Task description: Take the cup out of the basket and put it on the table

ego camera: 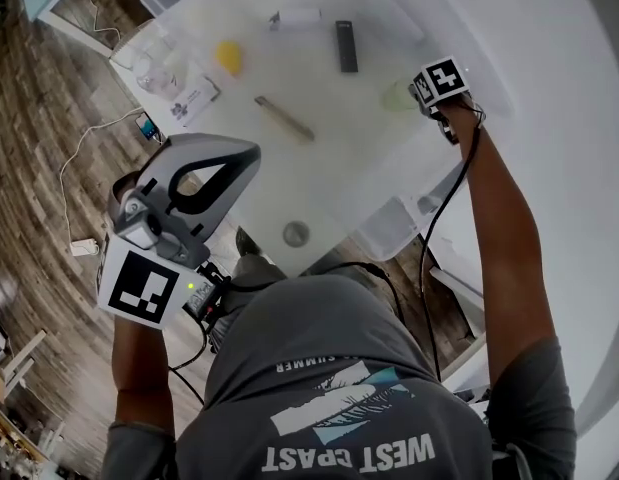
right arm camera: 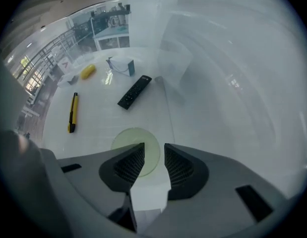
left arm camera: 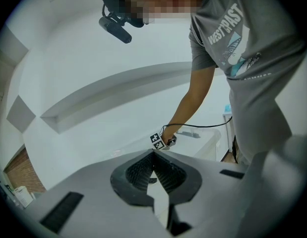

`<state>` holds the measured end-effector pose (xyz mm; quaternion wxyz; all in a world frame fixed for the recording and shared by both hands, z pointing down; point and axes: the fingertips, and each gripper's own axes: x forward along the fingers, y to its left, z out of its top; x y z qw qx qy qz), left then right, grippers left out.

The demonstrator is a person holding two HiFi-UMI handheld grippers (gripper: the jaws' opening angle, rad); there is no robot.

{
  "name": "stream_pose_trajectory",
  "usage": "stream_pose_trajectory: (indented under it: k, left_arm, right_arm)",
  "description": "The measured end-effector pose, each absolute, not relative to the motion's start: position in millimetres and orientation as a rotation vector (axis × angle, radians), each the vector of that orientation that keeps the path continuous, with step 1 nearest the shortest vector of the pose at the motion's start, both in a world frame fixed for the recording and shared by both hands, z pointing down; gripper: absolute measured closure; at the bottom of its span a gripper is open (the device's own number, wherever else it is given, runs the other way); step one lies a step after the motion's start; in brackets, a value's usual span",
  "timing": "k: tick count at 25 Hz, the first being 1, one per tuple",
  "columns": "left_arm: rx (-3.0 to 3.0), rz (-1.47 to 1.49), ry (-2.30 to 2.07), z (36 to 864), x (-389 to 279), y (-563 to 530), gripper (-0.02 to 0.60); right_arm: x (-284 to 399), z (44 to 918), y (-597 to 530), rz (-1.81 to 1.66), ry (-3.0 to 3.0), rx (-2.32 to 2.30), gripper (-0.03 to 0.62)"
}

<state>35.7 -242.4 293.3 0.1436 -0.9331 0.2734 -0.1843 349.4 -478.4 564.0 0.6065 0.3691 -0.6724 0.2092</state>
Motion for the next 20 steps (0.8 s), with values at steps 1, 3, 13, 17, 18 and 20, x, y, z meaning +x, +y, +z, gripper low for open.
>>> stream_pose_trajectory:
  k: [1,3,13,17,18,20]
  left_arm:
    - [-2.69,-0.534,0.795,294,35,-242,0.574]
    - [-2.692,-0.539,0.808,295,34,-242,0.574]
    - [-2.688,-0.534,0.827,296,28,-235,0.574]
    - [-2.682,-0.522,0.807,294,25,-231,0.574]
    - [-2.681,-0.519,0.801,293,24,-229,0.574]
    - [-2.679,-0.512,0.789,290,23,-225,0.574]
  right_arm:
    - [352,569,-478,0.493,-1.538,0.847,0.459]
    - [356,579,-474,0.51,-1.505,0.826,0.459]
    - [363,577,-477,0.491,-1.472,0.853,0.565]
    - [353,552,-479,0.447,-1.522,0.892,0.566]
    - [349,545,-478,0.432,-1.538,0.899,0.566]
    - [338,529,-477,0.399,-1.576,0.912,0.566]
